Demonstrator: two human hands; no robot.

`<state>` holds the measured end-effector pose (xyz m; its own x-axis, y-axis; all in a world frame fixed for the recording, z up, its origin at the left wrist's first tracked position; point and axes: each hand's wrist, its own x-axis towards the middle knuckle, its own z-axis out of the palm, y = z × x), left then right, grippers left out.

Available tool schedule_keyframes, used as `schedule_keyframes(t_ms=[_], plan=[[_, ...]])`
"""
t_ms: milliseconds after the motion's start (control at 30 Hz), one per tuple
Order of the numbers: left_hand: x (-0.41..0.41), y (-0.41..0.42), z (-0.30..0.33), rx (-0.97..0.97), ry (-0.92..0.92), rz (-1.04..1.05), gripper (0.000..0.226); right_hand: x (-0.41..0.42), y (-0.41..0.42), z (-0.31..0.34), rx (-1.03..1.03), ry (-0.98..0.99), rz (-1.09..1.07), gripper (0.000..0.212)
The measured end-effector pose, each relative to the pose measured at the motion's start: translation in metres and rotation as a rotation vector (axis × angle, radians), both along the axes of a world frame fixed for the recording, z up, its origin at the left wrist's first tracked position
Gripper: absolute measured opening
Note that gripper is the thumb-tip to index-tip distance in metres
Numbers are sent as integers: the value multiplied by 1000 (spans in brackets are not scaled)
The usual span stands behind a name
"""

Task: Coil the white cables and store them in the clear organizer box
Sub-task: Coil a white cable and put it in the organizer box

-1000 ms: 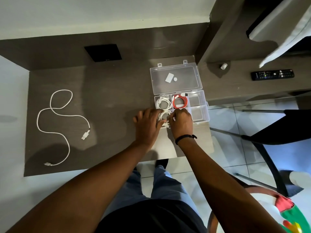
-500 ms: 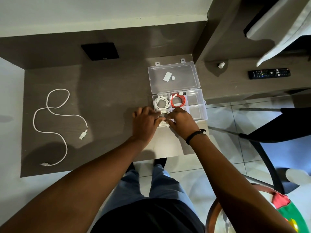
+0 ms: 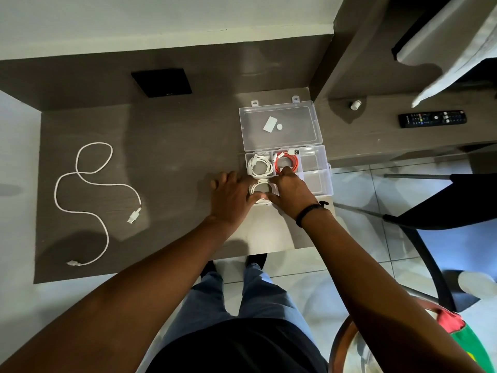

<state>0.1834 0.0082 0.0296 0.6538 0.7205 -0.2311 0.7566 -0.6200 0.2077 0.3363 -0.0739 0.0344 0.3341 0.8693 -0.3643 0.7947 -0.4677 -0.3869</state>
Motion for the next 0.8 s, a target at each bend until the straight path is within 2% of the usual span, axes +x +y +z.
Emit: schedule_keyframes(t_ms=[167, 267, 467, 600, 800], plan=[[4, 5, 3, -56, -37, -3, 40, -6, 4, -4, -18, -42, -13, 31], [2, 11, 7, -63, 33, -45, 39, -4, 6, -2, -23, -63, 3, 32], [15, 4, 13, -157, 64, 47, 30, -1, 11, 1, -52, -62, 42, 28], [16, 1, 10, -151, 39, 109, 27, 3, 11, 1, -93, -23, 50, 36], [17, -3, 7, -172, 9, 175, 30, -7, 11, 2, -52, -80, 27, 25]])
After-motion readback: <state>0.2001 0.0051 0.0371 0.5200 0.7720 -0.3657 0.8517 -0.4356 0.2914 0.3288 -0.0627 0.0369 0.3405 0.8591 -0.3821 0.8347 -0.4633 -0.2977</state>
